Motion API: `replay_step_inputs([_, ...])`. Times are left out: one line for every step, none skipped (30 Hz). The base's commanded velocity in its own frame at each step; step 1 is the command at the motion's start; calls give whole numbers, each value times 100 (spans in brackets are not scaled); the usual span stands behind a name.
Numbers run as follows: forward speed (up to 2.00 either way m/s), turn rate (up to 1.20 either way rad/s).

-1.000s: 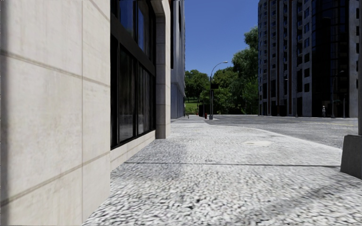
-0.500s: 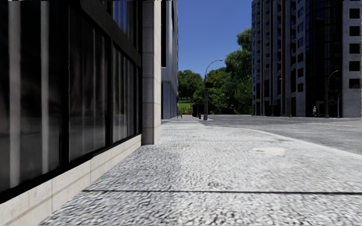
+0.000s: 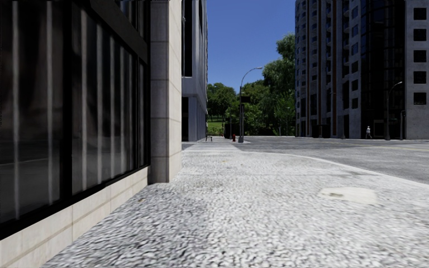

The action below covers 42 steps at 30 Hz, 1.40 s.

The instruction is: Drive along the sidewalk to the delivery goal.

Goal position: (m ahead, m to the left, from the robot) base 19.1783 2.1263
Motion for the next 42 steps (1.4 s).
replay_step_inputs([200,0])
replay_step_inputs([200,0])
replay_step_inputs([200,0])
replay_step_inputs([200,0])
replay_step_inputs([200,0])
replay_step_inputs([200,0])
replay_step_inputs([200,0])
replay_step_inputs([200,0])
replay_step_inputs([200,0])
replay_step_inputs([200,0])
replay_step_inputs([200,0])
replay_step_inputs([200,0])
replay_step_inputs([200,0])
replay_step_inputs([200,0])
replay_step_inputs([200,0])
replay_step_inputs([200,0])
replay_step_inputs([200,0])
replay_step_inputs([200,0])
replay_step_inputs([200,0])
replay_step_inputs([200,0])
replay_step_inputs([200,0])
replay_step_inputs([200,0])
replay_step_inputs([200,0])
replay_step_inputs([200,0])
replay_step_inputs([200,0])
replay_step_inputs([200,0])
replay_step_inputs([200,0])
replay_step_inputs([200,0])
replay_step_inputs([200,0])
replay_step_inputs([200,0])
replay_step_inputs([200,0])
replay_step_inputs([200,0])
replay_step_inputs([200,0])
replay_step_inputs([200,0])
replay_step_inputs([200,0])
replay_step_inputs([200,0])
replay_step_inputs([200,0])
replay_step_inputs([200,0])
replay_step_inputs([200,0])
replay_step_inputs([200,0])
replay_step_inputs([200,0])
replay_step_inputs([200,0])
